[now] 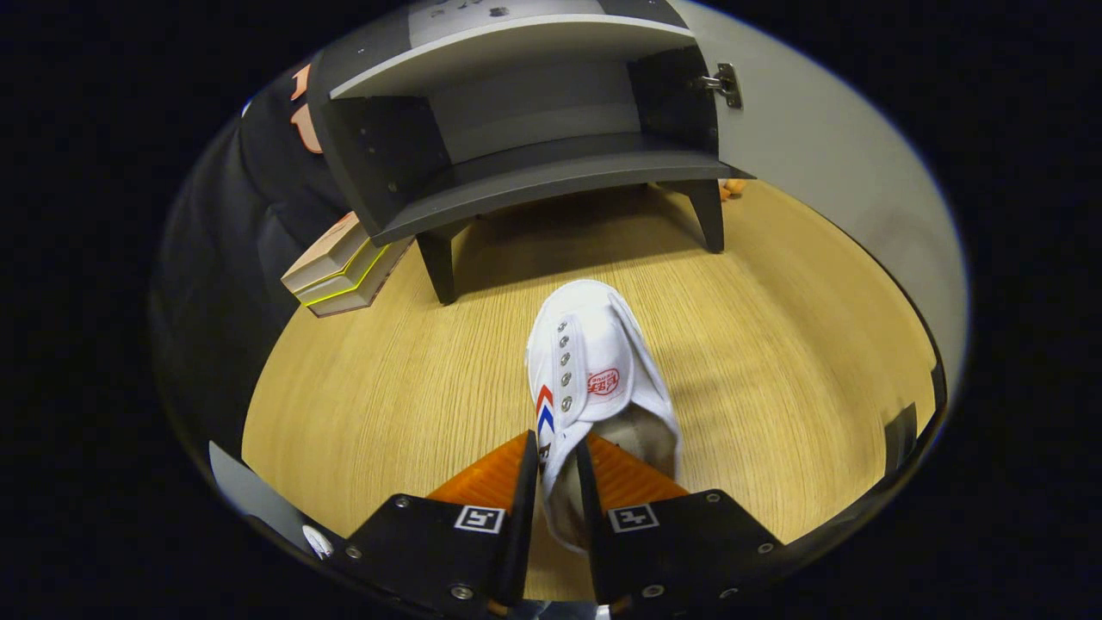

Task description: Open the shoe cabinet door, grab the shoes and put them into the shoe cabinet, then close the shoe cabinet door.

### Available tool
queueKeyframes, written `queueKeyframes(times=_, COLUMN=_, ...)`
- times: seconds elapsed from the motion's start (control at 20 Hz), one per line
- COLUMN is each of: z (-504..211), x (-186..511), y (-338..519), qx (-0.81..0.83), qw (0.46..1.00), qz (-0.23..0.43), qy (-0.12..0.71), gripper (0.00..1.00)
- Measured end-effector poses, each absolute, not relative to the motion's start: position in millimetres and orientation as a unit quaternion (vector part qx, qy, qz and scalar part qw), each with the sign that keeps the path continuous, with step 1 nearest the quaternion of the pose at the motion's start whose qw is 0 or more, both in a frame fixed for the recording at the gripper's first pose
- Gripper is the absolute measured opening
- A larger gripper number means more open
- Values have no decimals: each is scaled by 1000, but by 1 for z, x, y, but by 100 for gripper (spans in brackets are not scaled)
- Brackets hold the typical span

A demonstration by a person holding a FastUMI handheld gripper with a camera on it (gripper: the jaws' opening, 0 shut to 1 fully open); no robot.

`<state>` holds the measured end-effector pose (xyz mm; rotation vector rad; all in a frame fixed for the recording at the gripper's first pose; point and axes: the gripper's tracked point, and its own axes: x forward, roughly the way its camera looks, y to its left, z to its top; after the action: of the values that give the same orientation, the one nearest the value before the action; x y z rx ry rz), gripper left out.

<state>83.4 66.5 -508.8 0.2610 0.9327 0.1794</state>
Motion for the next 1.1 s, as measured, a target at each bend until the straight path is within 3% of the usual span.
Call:
queueKeyframes(times=0.1, z=-509, x=84, y=69, qx=129, qw=881, qz=95, qy=445, gripper=23)
queueKeyframes(times=0.3, z=-510, x=86, y=72, qx=133, qw=881, qz=99, qy=443, gripper=1)
queueKeyframes(times=0.75, z=-452, x=95, y=63, qx=140, qw=909, qz=109, qy=377, gripper=0)
queueKeyframes(times=1.1, z=-342, x=85, y=55, qx=119, qw=937, qz=133, qy=299, gripper=0)
